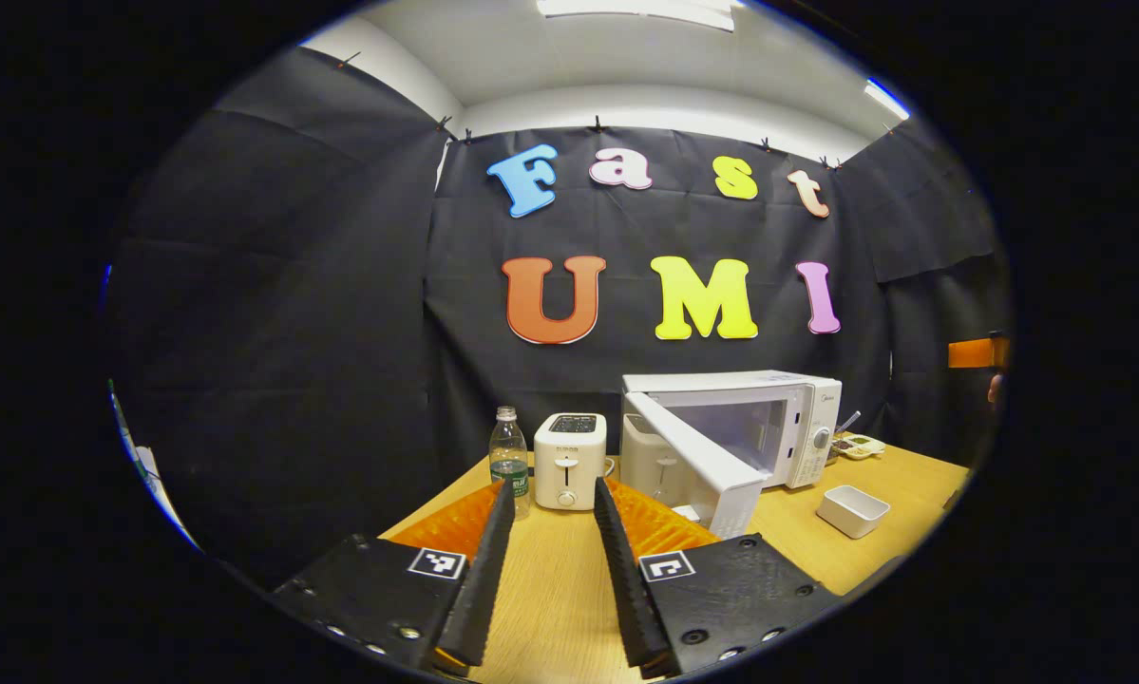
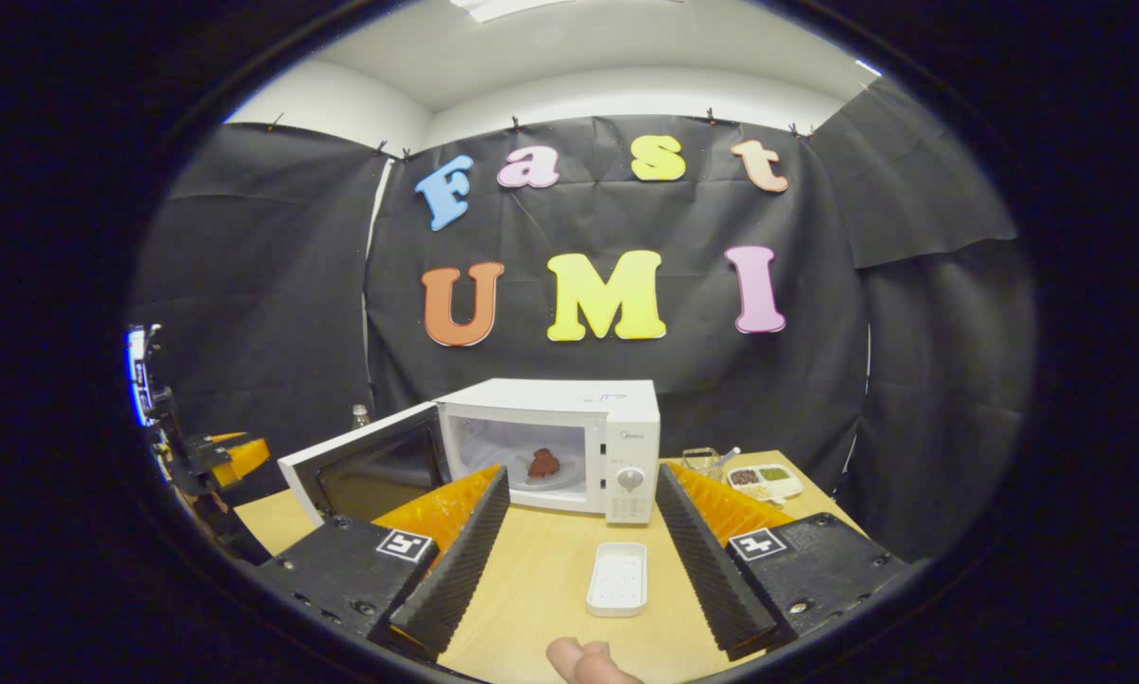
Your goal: Open the microwave oven with the left hand, put the food in, and close the microwave oven.
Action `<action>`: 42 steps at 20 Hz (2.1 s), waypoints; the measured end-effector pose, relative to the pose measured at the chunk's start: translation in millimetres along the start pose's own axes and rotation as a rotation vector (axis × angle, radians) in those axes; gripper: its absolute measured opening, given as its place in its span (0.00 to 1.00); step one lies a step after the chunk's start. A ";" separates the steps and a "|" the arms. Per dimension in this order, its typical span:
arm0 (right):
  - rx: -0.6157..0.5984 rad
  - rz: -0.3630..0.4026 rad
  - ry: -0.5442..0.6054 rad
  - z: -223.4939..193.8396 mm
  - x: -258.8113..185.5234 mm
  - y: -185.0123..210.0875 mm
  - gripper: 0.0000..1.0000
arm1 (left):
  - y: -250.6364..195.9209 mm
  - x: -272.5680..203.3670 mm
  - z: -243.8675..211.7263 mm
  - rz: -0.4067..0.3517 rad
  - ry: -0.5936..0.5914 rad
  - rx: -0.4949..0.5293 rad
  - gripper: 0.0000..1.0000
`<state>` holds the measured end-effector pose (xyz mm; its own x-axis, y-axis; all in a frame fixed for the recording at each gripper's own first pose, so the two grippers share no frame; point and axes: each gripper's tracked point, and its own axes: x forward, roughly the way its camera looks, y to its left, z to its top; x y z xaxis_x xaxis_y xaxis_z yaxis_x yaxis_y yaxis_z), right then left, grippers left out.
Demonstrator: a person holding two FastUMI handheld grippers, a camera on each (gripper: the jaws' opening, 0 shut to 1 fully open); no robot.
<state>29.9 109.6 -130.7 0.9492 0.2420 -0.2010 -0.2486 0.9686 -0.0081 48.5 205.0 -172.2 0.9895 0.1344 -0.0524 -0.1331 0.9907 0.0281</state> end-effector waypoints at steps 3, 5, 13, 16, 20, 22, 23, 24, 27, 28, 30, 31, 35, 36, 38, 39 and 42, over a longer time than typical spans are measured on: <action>-0.020 0.027 -0.035 10.3 -23.3 9.6 0.98 | -2.3 7.8 -9.6 -0.041 0.002 -0.003 0.25; -0.035 0.044 -0.056 15.0 -34.6 16.6 0.98 | -1.8 15.1 -20.6 -0.048 0.022 -0.007 0.01; -0.055 0.062 -0.072 20.3 -54.7 24.8 0.98 | -5.3 38.3 -50.4 -0.090 0.075 -0.042 0.00; -0.058 0.062 -0.066 17.1 -60.0 26.0 0.98 | -11.3 40.2 -64.0 -0.102 0.113 -0.022 0.00; -0.078 0.068 -0.064 15.1 -67.6 30.6 0.98 | -26.8 37.6 -72.8 -0.111 0.139 0.017 0.00; -0.077 0.061 -0.065 17.6 -71.9 30.6 0.98 | -34.5 38.1 -75.7 -0.125 0.148 0.014 0.00; -0.065 0.059 -0.061 15.9 -74.5 31.0 0.98 | -42.1 37.2 -75.0 -0.139 0.144 0.002 0.00; -0.053 0.057 -0.056 15.3 -77.2 31.1 0.99 | -50.1 36.1 -73.3 -0.148 0.145 -0.004 0.00; -0.036 0.055 -0.066 20.3 -86.3 28.8 0.99 | -66.2 42.9 -77.1 -0.146 0.167 0.000 0.00; -0.037 0.053 -0.070 21.5 -88.2 26.4 0.99 | -73.7 42.9 -77.5 -0.151 0.181 -0.001 0.10; -0.041 0.039 -0.084 23.4 -92.0 18.2 0.99 | -91.6 46.1 -71.0 -0.177 0.169 -0.002 0.00; -0.039 0.029 -0.089 23.8 -92.8 13.3 0.99 | -101.3 47.9 -71.4 -0.192 0.165 0.000 0.00; -0.016 0.012 -0.084 20.9 -92.3 -3.7 0.99 | -131.1 55.3 -69.7 -0.228 0.156 0.020 0.00; -0.009 0.008 -0.085 21.4 -93.2 -8.3 0.99 | -139.3 56.6 -72.7 -0.243 0.166 0.022 0.00; 0.004 0.004 -0.088 22.9 -95.7 -16.4 0.99 | -151.9 60.1 -75.0 -0.252 0.169 0.029 0.00; 0.014 0.001 -0.094 24.9 -97.1 -20.5 0.99 | -157.0 61.7 -76.0 -0.257 0.172 0.025 0.00; 0.028 -0.019 -0.107 28.0 -98.3 -34.9 0.98 | -170.8 72.9 -82.2 -0.265 0.190 -0.004 0.00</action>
<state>-49.3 53.6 -83.2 0.9692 0.2270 -0.0953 -0.2264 0.9739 0.0168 138.8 47.3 -262.9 0.9618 -0.1267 -0.2428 0.1269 0.9918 -0.0152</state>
